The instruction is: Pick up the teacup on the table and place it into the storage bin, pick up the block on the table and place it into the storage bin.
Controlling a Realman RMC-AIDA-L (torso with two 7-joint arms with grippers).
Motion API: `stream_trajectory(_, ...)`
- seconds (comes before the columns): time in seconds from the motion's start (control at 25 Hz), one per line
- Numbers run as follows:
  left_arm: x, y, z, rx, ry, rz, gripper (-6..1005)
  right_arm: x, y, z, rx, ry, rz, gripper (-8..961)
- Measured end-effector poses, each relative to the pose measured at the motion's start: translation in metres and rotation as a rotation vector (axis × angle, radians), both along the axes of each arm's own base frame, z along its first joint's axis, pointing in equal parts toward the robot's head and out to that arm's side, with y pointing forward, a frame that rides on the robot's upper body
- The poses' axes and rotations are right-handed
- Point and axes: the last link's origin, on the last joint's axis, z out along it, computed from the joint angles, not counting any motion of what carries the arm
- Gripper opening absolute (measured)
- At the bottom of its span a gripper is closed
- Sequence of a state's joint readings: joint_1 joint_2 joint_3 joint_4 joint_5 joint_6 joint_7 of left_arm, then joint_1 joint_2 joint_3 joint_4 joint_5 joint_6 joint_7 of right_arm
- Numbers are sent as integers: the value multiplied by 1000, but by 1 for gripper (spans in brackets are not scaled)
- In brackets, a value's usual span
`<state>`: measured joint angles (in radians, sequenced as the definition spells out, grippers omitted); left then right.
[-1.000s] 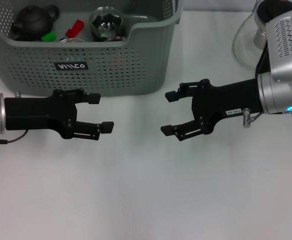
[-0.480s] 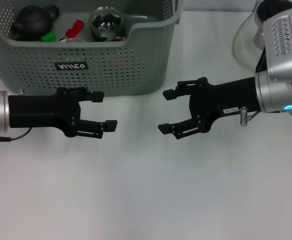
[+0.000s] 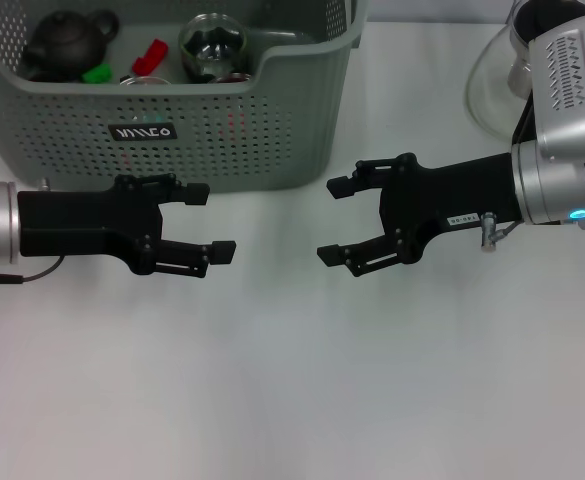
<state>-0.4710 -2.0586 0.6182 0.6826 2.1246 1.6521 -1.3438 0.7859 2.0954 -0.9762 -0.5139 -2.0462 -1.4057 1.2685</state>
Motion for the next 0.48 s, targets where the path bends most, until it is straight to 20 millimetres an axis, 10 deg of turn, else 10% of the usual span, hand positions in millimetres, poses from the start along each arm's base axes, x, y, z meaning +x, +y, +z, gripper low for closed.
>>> stream_trajectory(0.48,0,0,0,0,2,0,932,1,0,0,0,2,-5,896)
